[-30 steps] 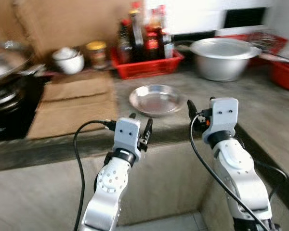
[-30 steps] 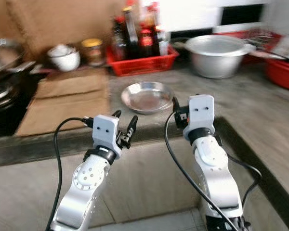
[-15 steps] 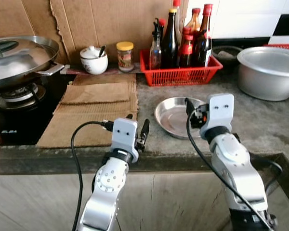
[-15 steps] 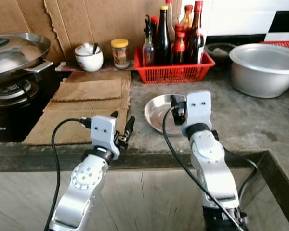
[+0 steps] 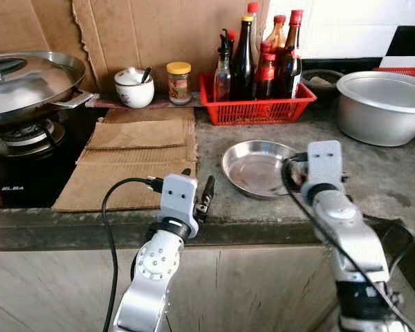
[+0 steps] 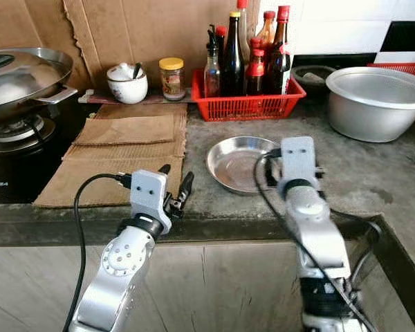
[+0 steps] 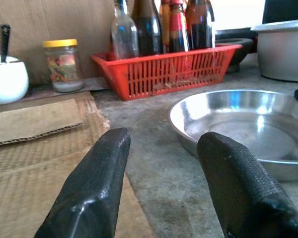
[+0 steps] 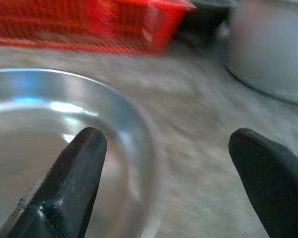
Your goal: Kitchen organization
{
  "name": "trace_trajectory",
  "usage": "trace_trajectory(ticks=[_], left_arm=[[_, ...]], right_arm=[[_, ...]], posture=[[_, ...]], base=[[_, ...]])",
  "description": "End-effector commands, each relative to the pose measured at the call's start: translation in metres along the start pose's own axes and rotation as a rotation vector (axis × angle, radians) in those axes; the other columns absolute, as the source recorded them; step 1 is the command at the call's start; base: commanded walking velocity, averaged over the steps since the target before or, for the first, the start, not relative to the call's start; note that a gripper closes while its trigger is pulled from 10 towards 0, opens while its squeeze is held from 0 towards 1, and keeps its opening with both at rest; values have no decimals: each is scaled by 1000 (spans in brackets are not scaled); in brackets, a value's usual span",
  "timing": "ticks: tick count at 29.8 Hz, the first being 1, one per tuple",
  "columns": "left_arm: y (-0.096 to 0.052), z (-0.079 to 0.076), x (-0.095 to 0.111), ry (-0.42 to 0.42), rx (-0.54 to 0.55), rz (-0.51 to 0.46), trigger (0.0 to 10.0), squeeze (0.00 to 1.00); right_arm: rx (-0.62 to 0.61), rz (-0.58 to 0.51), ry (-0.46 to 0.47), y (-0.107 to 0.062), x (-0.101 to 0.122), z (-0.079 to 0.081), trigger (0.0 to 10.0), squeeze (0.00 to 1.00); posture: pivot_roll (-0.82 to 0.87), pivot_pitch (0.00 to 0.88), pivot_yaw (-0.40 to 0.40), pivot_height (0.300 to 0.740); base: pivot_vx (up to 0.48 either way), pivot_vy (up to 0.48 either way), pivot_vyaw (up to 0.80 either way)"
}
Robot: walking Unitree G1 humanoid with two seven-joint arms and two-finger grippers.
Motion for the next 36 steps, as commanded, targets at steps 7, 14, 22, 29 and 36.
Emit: trace_trajectory(ticks=[7,14,22,29,36], left_arm=[[-2,1,1,1,6,3,10000,0],[-1,2,1,2,11,8,10000,0],[-1,2,1,-1,14,4,10000,0],[-1,2,1,-3,16,3,10000,0],[-1,2,1,-4,19,2,10000,0]], right_arm=[[55,114,138,8,5,-5,10000,0],[158,187,163,11,9,4,10000,0],[184,300,109,11,-7,9,10000,0],[194,333,91,12,-11,10,10000,0],[201,358,80,13,-13,12,0,0]], posture=[[27,31,-19,740],[26,33,-23,740],[25,34,-25,740],[27,35,-28,740],[25,34,-31,740]], base=[[0,0,0],[0,0,0],[0,0,0],[0,0,0],[0,0,0]])
Point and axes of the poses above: a point about 5 cm out from each wrist's last joint towards the gripper, its own y axis pointing out of the wrist towards the gripper, its own x axis along the axis of the wrist's last joint, z = x × y, the point moved 2 cm from there along y, pointing out of the wrist towards the gripper, and after that the axes turned 6 degrees about -y, right-handed, at the moved point
